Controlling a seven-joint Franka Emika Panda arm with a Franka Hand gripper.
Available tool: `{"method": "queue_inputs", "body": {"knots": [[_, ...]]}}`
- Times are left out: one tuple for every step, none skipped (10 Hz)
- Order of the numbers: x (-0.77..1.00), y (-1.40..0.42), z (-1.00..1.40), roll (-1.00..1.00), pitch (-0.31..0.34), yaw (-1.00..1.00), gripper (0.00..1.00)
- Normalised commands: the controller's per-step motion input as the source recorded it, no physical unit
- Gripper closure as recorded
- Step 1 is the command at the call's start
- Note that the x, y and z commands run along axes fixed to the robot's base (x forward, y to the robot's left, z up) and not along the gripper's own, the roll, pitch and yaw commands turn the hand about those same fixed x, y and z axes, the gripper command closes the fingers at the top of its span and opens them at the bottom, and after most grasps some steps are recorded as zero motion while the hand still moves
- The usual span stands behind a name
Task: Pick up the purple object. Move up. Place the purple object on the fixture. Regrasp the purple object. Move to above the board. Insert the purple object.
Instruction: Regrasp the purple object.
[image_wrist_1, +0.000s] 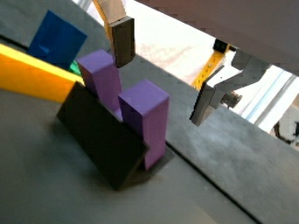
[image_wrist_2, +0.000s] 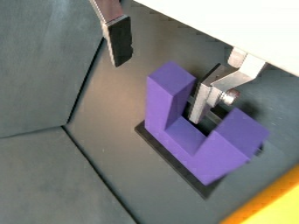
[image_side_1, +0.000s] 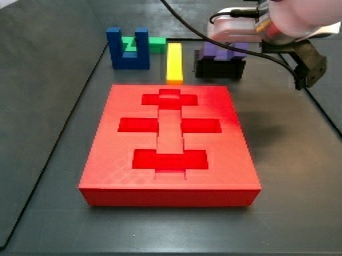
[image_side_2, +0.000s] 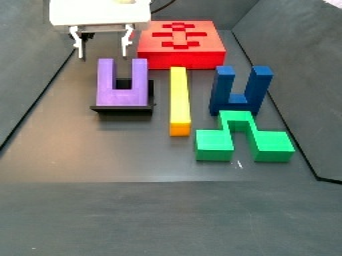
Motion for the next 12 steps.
{"method": "queue_inputs", "body": {"knots": [[0.43, 0.03, -0.37, 0.0, 0.0, 0.0, 0.0], [0.37, 0.03, -0.41, 0.06, 0.0, 0.0, 0.0], [0.28, 0.02, -0.41, 0.07, 0.006, 0.0, 0.0], [0.2, 0.1, -0.33, 0.12, 0.086, 0.0, 0.0], [0.14, 0.21, -0.3, 0.18, 0.086, 0.0, 0.0], [0.06, 0.27, -0.12, 0.06, 0.086, 0.0, 0.0], [0.0, 0.23, 0.0, 0.0, 0.051, -0.05, 0.0], [0.01, 0.14, 0.0, -0.1, 0.0, -0.01, 0.0], [0.03, 0.06, 0.0, -0.09, 0.0, 0.0, 0.0], [-0.05, 0.0, 0.0, 0.0, -0.023, 0.0, 0.0], [-0.07, 0.0, 0.0, 0.0, 0.0, 0.0, 0.0], [0.0, 0.06, 0.0, 0.05, 0.0, 0.0, 0.0]]}}
